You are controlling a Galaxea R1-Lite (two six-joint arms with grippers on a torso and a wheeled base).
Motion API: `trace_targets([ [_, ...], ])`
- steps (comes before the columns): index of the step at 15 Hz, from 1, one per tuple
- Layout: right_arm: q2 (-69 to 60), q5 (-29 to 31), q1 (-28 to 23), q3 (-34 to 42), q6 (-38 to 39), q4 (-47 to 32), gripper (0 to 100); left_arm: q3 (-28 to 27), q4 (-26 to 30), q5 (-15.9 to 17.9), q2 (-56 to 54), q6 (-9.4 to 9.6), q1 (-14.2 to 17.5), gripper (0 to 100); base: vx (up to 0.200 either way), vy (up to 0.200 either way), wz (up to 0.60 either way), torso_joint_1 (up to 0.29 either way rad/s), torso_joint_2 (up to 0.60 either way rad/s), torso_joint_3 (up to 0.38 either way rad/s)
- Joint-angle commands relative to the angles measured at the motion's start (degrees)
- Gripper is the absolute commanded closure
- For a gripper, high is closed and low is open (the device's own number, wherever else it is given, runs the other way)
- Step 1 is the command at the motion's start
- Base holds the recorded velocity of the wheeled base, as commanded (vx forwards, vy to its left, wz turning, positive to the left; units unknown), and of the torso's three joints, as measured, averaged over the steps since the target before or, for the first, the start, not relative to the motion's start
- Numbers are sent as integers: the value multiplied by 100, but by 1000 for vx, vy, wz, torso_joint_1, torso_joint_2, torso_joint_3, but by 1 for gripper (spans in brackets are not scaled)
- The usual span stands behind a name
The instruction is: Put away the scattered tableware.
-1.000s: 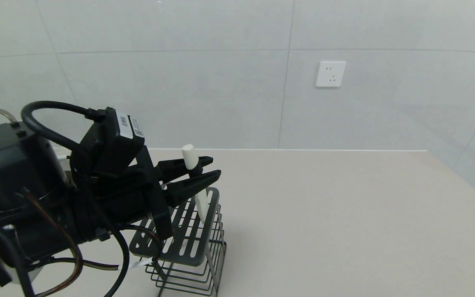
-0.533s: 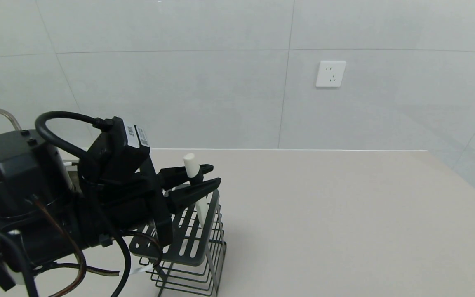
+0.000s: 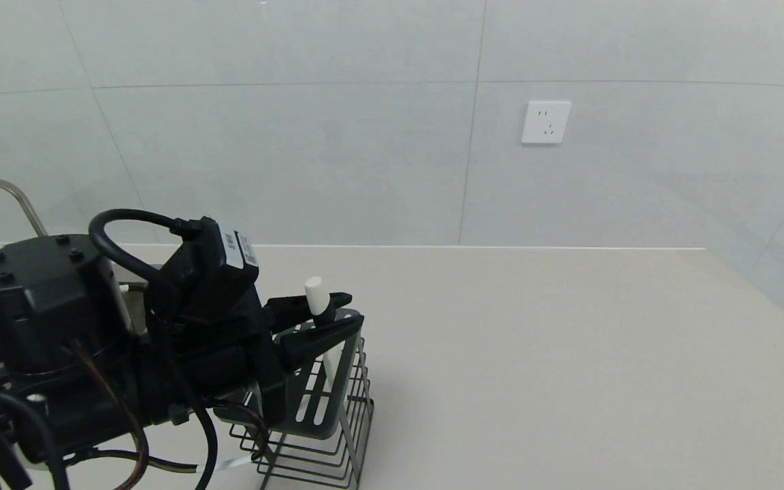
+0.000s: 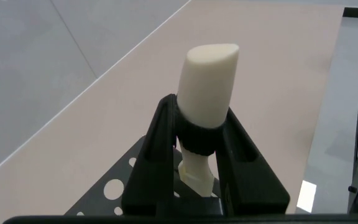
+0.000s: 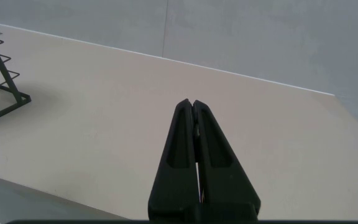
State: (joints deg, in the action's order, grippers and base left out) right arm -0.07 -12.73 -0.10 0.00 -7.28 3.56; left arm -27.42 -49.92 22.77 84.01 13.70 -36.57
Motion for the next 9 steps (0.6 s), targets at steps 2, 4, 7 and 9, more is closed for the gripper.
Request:
trace_targets([
  [2, 7, -2, 1, 0, -2, 4, 100, 8, 0, -1, 116, -8, 1, 100, 0, 0, 0, 0, 0, 0],
  [4, 7, -2, 1, 0, -2, 4, 100, 8, 9, -1, 169, -8, 1, 100, 0, 0, 0, 0, 0, 0],
  [7, 7, -2, 1, 0, -2, 4, 100, 8, 9, -1, 169, -17, 1, 100, 0, 0, 0, 0, 0, 0],
  [9, 7, -2, 1, 0, -2, 4, 100, 166, 0, -1, 160, -17, 1, 100, 0, 0, 0, 0, 0, 0],
])
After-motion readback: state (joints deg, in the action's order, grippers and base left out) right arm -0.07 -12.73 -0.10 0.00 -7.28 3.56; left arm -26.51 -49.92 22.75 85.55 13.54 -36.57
